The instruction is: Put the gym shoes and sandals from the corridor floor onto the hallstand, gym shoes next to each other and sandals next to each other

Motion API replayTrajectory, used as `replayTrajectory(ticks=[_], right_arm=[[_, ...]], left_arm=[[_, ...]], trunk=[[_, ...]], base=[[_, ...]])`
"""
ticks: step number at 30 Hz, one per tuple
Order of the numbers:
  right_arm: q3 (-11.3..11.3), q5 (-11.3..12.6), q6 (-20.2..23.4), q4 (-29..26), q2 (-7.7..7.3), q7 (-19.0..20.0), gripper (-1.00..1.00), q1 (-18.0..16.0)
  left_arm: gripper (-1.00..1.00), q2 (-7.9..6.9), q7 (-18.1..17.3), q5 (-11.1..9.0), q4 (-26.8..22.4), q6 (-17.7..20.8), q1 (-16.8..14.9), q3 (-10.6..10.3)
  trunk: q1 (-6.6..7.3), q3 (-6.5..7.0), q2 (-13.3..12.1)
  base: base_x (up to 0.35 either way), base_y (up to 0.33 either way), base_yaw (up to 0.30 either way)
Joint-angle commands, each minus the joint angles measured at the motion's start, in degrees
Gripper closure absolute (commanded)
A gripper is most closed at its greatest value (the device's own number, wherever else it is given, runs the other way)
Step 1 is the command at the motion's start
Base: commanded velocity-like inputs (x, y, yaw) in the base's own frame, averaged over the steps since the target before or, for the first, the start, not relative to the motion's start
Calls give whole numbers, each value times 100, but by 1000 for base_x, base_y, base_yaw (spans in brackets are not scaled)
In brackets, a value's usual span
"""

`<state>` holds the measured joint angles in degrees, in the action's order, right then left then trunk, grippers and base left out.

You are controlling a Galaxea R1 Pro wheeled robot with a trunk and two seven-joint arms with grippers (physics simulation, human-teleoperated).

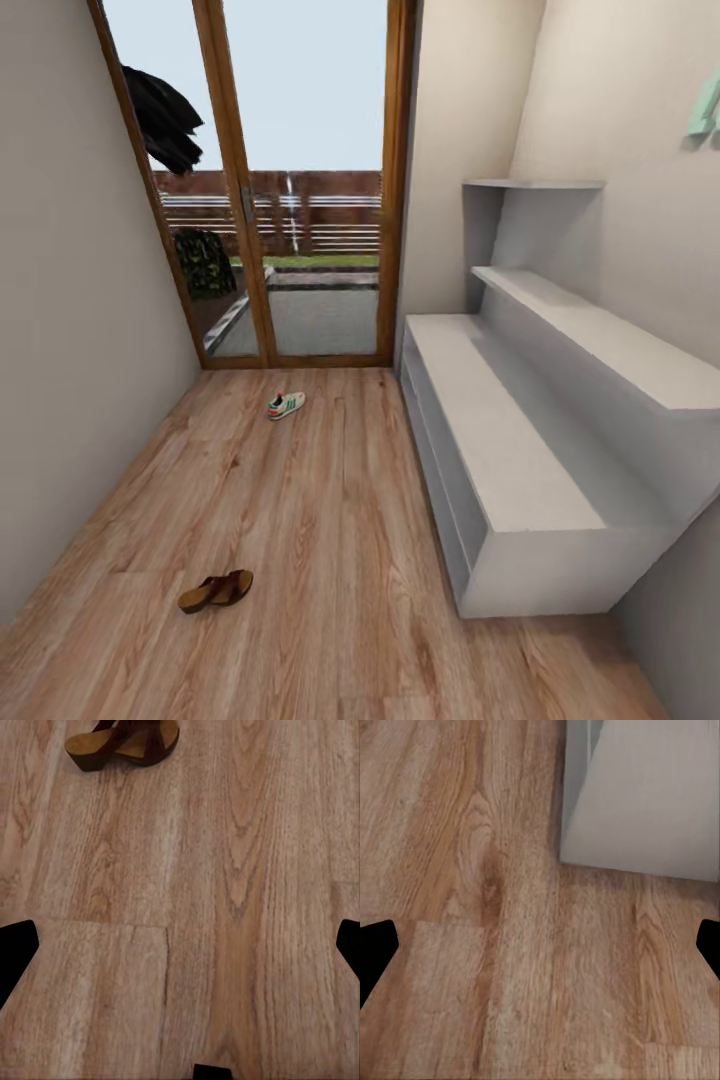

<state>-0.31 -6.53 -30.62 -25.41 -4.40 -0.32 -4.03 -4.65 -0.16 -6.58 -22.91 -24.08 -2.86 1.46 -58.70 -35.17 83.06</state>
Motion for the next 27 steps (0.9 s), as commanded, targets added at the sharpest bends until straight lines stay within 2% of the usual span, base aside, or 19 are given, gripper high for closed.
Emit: replayTrajectory(ticks=[1,7,27], right_arm=[[-4,-32,-15,1,-1,-3,-100,-2],[-4,-33,-15,0,0,-3,-100,-2],[-4,-31,-15,-8,1,-3,-100,-2]], left_arm=[[-100,-1,-2,-45,6,-17,-4,-14],[-100,-1,-2,-45,6,-18,-4,-14],[-100,1,-2,-45,6,-17,-4,-14]], trunk=[[-3,-10,2],[-3,-26,2],[-3,-29,2]], base=[[321,146,197],[307,169,89],[294,189,5]])
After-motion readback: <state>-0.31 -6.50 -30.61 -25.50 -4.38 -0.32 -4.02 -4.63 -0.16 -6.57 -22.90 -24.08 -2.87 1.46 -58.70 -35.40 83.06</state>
